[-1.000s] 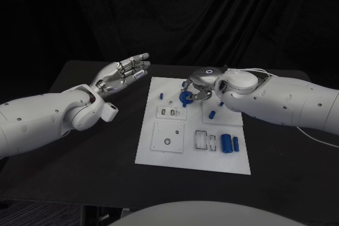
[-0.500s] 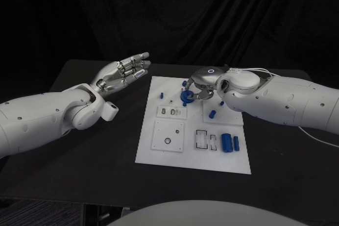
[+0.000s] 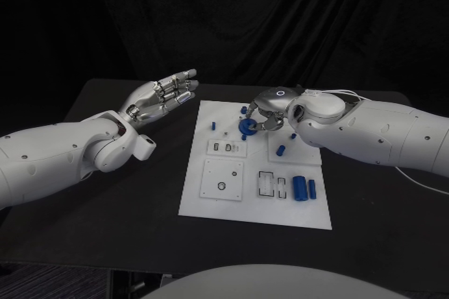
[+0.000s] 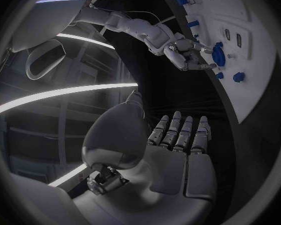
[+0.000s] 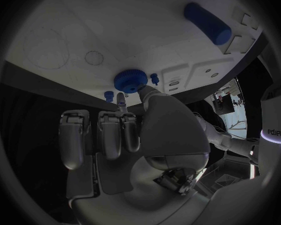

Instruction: Assemble the parts on the task board

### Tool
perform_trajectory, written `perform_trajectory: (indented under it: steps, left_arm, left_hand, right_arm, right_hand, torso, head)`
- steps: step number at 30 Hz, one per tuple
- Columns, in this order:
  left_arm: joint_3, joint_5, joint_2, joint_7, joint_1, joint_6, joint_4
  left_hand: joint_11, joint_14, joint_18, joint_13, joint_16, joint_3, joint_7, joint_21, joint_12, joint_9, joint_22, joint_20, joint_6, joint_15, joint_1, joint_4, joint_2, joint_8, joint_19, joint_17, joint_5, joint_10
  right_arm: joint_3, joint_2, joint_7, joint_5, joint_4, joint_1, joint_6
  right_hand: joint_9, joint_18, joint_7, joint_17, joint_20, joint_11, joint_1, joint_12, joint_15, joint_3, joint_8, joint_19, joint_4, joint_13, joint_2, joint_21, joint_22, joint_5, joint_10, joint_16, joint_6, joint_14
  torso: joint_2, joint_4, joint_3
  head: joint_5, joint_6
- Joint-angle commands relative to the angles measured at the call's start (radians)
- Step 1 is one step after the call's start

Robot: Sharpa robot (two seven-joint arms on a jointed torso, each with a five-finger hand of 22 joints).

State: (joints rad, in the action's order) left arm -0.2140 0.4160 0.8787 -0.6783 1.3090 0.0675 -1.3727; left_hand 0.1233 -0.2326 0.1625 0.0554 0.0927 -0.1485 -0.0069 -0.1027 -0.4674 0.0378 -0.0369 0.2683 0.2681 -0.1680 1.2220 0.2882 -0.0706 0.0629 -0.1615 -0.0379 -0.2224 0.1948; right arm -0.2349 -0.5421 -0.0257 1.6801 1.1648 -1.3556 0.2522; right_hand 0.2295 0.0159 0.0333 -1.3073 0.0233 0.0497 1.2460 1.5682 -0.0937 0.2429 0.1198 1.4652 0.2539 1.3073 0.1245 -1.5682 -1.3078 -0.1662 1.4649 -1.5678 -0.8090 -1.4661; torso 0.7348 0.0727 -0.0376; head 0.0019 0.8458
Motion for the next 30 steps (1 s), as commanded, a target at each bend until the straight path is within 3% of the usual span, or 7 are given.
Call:
perform_trajectory:
  steps: [1, 23, 30]
  left_arm:
    - [0.001, 0.005, -0.001, -0.033, -0.002, -0.014, 0.0]
    - [0.001, 0.005, 0.004, -0.032, -0.003, -0.013, -0.004]
    - [0.001, 0.005, 0.004, -0.031, -0.003, -0.014, -0.003]
  left_hand:
    - [0.002, 0.002, 0.012, -0.002, -0.003, -0.007, -0.001, -0.003, 0.004, -0.001, -0.001, 0.006, -0.005, -0.007, 0.003, 0.0, -0.01, -0.004, 0.001, -0.001, -0.006, -0.009]
    - [0.002, 0.002, 0.012, -0.002, -0.003, -0.008, -0.001, -0.003, 0.004, -0.001, -0.001, 0.006, -0.005, -0.007, 0.004, 0.0, -0.013, -0.004, 0.001, -0.001, -0.008, -0.009]
    - [0.002, 0.002, 0.012, -0.002, -0.003, -0.008, -0.001, -0.003, 0.004, -0.001, -0.001, 0.006, -0.005, -0.007, 0.004, 0.0, -0.013, -0.004, 0.001, -0.001, -0.008, -0.009]
  right_arm:
    - [0.0, -0.003, -0.003, 0.001, 0.002, 0.003, 0.015]
    - [0.0, -0.003, 0.013, -0.013, 0.004, 0.003, 0.007]
    - [0.0, -0.003, 0.004, -0.013, 0.003, 0.003, -0.009]
  right_hand:
    - [-0.002, -0.016, 0.004, -0.264, 0.006, -0.008, -0.014, 0.003, 0.009, -0.002, -0.007, 0.106, 0.009, 0.264, 0.004, -0.003, -0.263, 0.011, 0.106, -0.003, 0.003, -0.105]
    - [-0.005, -0.016, 0.006, -0.264, 0.007, -0.01, -0.039, 0.003, 0.01, -0.014, -0.013, 0.106, 0.035, 0.264, 0.023, -0.003, -0.263, 0.047, 0.106, -0.003, 0.0, -0.105]
    - [-0.006, -0.016, 0.007, -0.264, 0.008, -0.011, -0.02, 0.003, 0.011, 0.0, -0.016, 0.106, 0.025, 0.264, 0.016, -0.003, -0.263, 0.007, 0.106, -0.003, -0.005, -0.105]
  torso:
    - [0.0, -0.0004, 0.0004]
    - [0.0, 0.0007, -0.001]
    - [0.0, 0.0006, -0.001]
  head:
    - [0.0, 0.0]
    - [0.002, 0.005]
    - [0.001, 0.007]
